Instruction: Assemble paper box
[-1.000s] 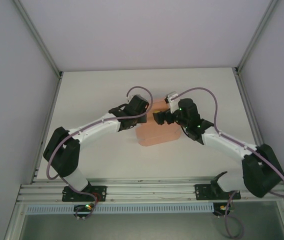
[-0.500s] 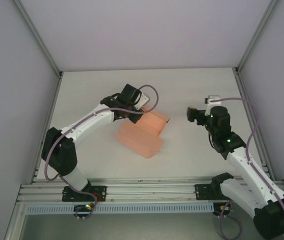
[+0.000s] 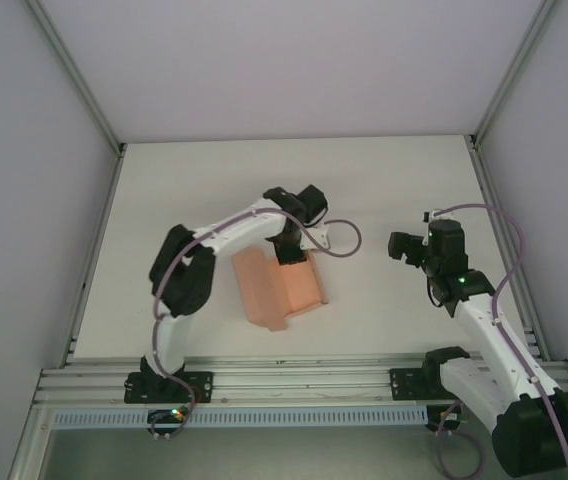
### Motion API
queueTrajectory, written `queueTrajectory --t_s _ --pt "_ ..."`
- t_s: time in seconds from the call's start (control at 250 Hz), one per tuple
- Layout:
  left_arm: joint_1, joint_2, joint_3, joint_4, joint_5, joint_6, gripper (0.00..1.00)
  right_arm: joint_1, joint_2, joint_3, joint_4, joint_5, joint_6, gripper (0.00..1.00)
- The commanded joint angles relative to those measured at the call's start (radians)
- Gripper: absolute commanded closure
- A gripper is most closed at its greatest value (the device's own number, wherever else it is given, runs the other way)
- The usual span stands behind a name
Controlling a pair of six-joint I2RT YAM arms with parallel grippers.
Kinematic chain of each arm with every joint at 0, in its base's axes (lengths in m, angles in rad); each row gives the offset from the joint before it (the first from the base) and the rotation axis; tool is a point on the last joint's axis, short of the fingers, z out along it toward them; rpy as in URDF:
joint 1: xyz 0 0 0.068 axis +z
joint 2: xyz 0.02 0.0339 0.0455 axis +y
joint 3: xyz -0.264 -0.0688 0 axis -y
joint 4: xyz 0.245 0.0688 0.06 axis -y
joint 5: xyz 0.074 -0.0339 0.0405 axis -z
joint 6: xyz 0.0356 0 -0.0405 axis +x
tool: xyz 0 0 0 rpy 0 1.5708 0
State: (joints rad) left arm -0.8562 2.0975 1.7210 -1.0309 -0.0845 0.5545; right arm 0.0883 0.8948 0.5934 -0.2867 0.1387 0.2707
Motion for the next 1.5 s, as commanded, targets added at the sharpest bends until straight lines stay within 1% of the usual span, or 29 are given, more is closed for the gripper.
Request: queueTrajectory --t_s 0.0,0.096,0.264,0.359,0.411,0.515,0.563,0.603,0.667,0.703,0.751,0.819,0.934,0.986,1.002,1.046,1.066,1.114,1.142,1.222,1.294,1.318,1.334,1.37,1.422,1.497 --pt "-0.015 0.06 0.073 -0.036 -0.133 0.002 1.0 -0.01 0.003 0.022 -0.027 -0.027 0.024 0.0" --pt "-0.037 0.136 0.104 0.016 -0.239 -0.03 1.0 -0.013 -0.002 0.018 -0.023 -0.034 0.025 0.0" --pt "-0.096 0.266 0.121 0.086 -0.337 -0.023 1.0 -0.018 -0.014 0.006 -0.012 -0.043 0.024 0.0" --pt "-0.122 0.307 0.117 0.132 -0.352 -0.022 1.0 -0.02 -0.013 0.005 -0.011 -0.048 0.024 0.0" --pt "-0.132 0.32 0.118 0.137 -0.35 -0.026 1.0 -0.021 -0.01 0.005 -0.009 -0.048 0.025 0.01" --pt "-0.14 0.331 0.117 0.143 -0.38 -0.028 1.0 -0.022 -0.01 0.003 -0.008 -0.053 0.026 0.0" --pt "-0.14 0.327 0.118 0.138 -0.388 -0.025 0.95 -0.022 -0.009 0.002 -0.005 -0.057 0.025 0.0" --pt "-0.14 0.315 0.119 0.129 -0.383 -0.022 0.88 -0.023 -0.008 0.001 -0.002 -0.063 0.024 0.0" --pt "-0.139 0.286 0.115 0.118 -0.376 -0.013 0.8 -0.024 -0.007 -0.001 0.001 -0.076 0.023 0.0" --pt "-0.14 0.264 0.115 0.111 -0.368 -0.005 0.72 -0.024 -0.007 0.0 0.004 -0.083 0.022 0.0" --pt "-0.14 0.231 0.109 0.107 -0.361 0.008 0.66 -0.024 -0.007 0.001 0.001 -0.091 0.018 0.01" --pt "-0.14 0.184 0.102 0.099 -0.356 0.028 0.51 -0.024 -0.008 0.001 0.003 -0.099 0.013 0.0" --pt "-0.143 0.117 0.103 0.073 -0.338 0.057 0.4 -0.025 -0.005 0.003 0.001 -0.122 0.006 0.0" --pt "-0.145 0.092 0.102 0.056 -0.332 0.066 0.3 -0.025 -0.002 0.004 0.004 -0.14 0.001 0.0" --pt "-0.146 0.084 0.1 0.054 -0.333 0.069 0.25 -0.025 -0.003 0.005 0.005 -0.149 -0.002 0.0" --pt "-0.148 0.063 0.096 0.046 -0.335 0.077 0.22 -0.025 0.0 0.006 0.01 -0.174 -0.008 0.0" --pt "-0.148 0.055 0.094 0.044 -0.335 0.08 0.15 -0.025 0.0 0.006 0.013 -0.186 -0.01 0.0" --pt "-0.151 0.035 0.086 0.039 -0.334 0.084 0.13 -0.025 -0.001 0.006 0.022 -0.216 -0.02 0.0" --pt "-0.152 0.023 0.085 0.036 -0.328 0.08 0.04 -0.025 -0.001 0.006 0.027 -0.233 -0.024 0.0" --pt "-0.155 -0.013 0.077 0.035 -0.296 0.076 0.04 -0.025 0.002 0.01 0.036 -0.281 -0.044 0.0" --pt "-0.155 -0.06 0.072 0.044 -0.256 0.049 0.03 -0.022 0.011 0.014 0.055 -0.357 -0.067 0.0" --pt "-0.152 -0.082 0.067 0.054 -0.234 0.039 0.03 -0.02 0.017 0.016 0.063 -0.383 -0.072 0.0" --pt "-0.151 -0.097 0.063 0.063 -0.222 0.033 0.0 -0.017 0.022 0.02 0.068 -0.4 -0.076 0.0" --pt "-0.146 -0.136 0.056 0.089 -0.194 0.014 0.0 -0.006 0.039 0.028 0.076 -0.424 -0.084 0.0" --pt "-0.139 -0.195 0.045 0.135 -0.161 -0.023 0.0 0.03 0.08 0.06 0.056 -0.399 -0.095 0.0" --pt "-0.125 -0.289 0.027 0.215 -0.135 -0.106 0.0 0.115 0.173 0.137 -0.008 -0.331 -0.16 0.0"
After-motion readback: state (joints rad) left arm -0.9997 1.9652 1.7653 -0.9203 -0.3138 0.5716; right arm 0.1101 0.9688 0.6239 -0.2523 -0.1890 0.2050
